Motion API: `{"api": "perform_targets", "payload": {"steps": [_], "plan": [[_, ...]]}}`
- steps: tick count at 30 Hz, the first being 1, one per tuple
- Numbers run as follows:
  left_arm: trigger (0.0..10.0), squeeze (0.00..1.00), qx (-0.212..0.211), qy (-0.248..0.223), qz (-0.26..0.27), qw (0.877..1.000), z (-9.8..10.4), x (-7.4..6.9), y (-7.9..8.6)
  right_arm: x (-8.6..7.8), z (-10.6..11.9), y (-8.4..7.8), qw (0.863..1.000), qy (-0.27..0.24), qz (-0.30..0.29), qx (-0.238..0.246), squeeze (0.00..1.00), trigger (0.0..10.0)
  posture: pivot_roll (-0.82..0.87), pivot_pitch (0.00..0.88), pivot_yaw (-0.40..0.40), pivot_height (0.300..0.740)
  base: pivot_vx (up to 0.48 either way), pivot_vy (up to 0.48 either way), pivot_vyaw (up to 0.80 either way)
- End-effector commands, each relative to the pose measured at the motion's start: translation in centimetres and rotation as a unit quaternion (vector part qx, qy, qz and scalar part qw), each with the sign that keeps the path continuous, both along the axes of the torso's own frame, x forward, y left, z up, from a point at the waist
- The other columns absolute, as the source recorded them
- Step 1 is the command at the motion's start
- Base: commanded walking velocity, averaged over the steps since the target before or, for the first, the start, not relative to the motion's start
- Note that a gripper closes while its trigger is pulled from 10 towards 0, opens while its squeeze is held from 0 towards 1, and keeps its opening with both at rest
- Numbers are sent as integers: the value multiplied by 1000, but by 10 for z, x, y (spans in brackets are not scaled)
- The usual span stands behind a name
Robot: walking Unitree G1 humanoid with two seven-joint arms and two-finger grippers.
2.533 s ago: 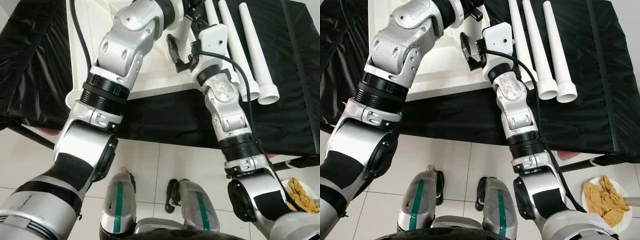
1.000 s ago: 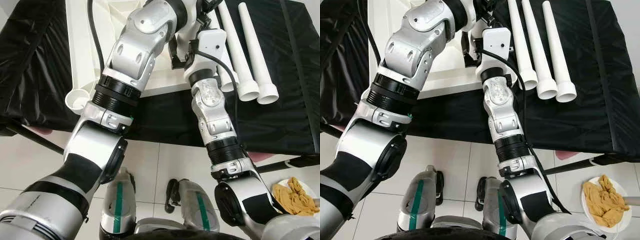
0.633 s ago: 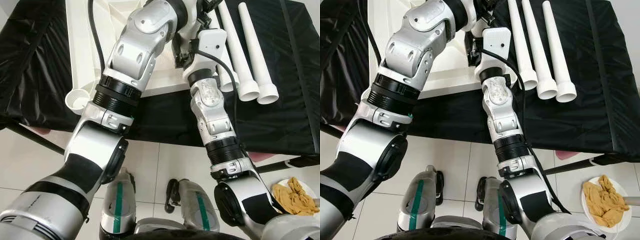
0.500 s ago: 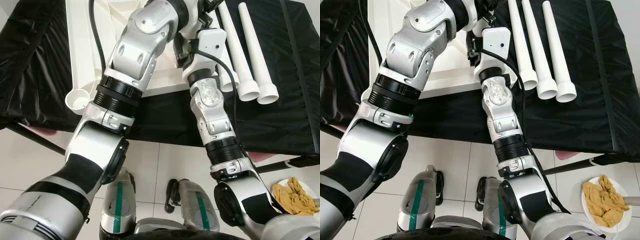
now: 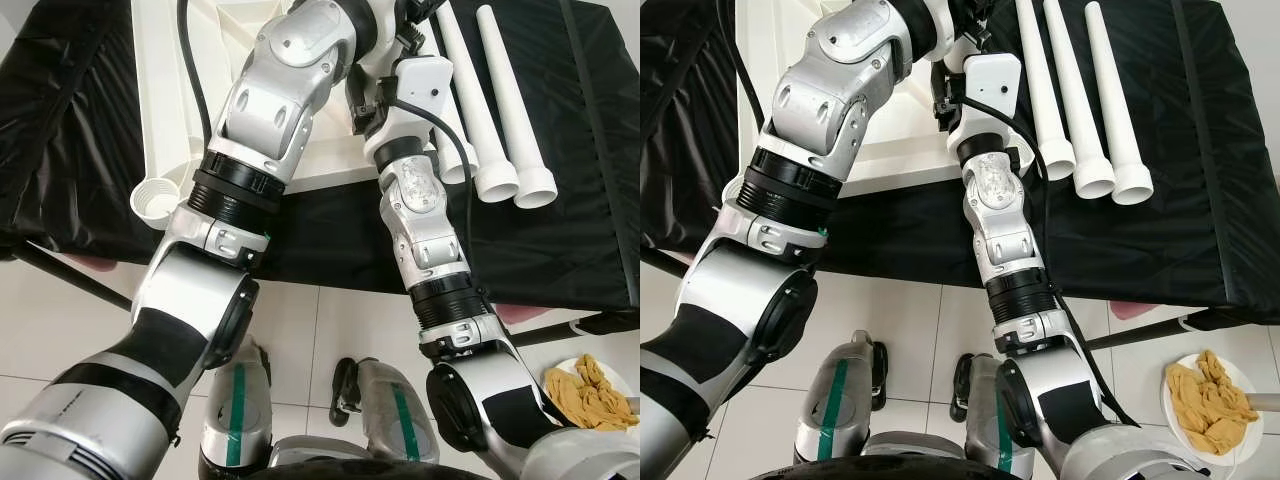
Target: Building children table
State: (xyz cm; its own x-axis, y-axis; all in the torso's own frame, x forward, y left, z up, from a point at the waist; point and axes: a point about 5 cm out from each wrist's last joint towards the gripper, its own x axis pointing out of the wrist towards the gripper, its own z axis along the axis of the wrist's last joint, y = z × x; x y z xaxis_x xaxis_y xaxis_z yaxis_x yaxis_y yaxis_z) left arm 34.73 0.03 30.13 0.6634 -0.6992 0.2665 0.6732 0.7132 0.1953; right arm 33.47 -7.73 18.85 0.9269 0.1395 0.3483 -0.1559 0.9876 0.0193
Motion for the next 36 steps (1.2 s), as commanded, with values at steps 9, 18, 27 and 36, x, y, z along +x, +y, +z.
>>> {"api": "perform_targets", "payload": {"steps": [9, 18, 27, 36], "plan": [[10000, 671, -44, 1, -24, 999, 6, -11, 3, 7, 3, -13, 999, 13, -43, 27, 0, 10000, 86, 5, -38, 740, 0, 0, 0], [10000, 0, -47, 27, -12, 998, -8, -7, 24, 11, 5, -27, 997, 23, -51, 48, 0, 10000, 83, 4, -37, 740, 0, 0, 0], [10000, 0, 34, 73, 17, 997, -55, -7, 40, 13, 7, -43, 998, 14, -52, 15, 0, 10000, 82, 0, -38, 740, 0, 0, 0], [10000, 0, 132, 119, 49, 983, -106, -10, 52, 12, 8, -58, 999, 4, -44, -9, 0, 10000, 83, 0, -42, 740, 0, 0, 0]]}}
